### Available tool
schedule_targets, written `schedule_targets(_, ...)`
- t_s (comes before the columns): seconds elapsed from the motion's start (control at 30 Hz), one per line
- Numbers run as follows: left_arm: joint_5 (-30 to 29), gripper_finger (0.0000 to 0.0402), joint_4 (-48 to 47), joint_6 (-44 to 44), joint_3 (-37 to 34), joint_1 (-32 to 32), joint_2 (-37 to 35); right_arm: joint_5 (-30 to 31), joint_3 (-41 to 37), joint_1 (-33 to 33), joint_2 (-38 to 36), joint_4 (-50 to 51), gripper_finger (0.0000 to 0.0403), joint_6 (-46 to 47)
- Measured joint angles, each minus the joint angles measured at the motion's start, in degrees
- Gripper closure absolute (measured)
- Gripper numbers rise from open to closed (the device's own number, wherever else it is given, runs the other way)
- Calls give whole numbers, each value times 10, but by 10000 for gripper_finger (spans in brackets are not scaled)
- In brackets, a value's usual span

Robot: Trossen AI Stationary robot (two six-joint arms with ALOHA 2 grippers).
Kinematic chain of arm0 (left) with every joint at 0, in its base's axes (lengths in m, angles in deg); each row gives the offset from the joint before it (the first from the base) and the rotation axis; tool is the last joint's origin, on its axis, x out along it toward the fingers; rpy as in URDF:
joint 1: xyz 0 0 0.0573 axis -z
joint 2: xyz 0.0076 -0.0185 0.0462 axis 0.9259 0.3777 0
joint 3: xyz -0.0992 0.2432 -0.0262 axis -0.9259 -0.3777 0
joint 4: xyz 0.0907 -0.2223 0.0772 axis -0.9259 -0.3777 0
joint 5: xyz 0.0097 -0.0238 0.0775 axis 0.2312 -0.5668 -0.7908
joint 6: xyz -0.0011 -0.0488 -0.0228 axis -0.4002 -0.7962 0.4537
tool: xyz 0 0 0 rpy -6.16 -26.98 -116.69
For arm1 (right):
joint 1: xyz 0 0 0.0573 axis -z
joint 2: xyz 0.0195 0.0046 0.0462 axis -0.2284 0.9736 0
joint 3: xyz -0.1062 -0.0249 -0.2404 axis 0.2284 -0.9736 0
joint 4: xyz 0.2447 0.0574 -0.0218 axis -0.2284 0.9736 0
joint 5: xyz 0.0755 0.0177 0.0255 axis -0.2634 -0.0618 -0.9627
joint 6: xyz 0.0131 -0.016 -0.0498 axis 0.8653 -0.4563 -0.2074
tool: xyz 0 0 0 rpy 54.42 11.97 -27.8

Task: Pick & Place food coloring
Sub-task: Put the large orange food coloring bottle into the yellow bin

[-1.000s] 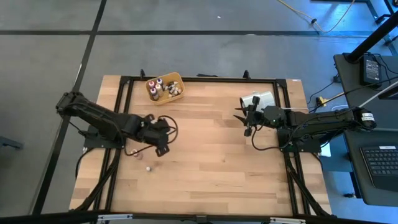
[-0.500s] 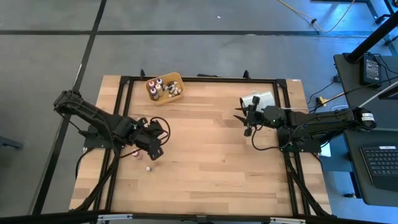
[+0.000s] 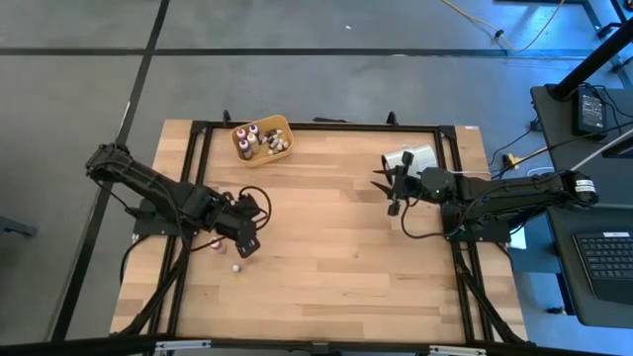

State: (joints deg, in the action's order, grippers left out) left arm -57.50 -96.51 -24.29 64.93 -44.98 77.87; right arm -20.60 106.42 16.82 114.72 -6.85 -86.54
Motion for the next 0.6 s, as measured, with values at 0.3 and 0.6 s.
schedule_targets(0.3, 51, 201, -16, -138, 0, 0, 0, 0, 0, 0, 0, -35, 257, 5)
schedule_targets(0.6, 136, 201, -100, -340, -43, 24, 0, 0, 0, 0, 0, -39, 257, 6)
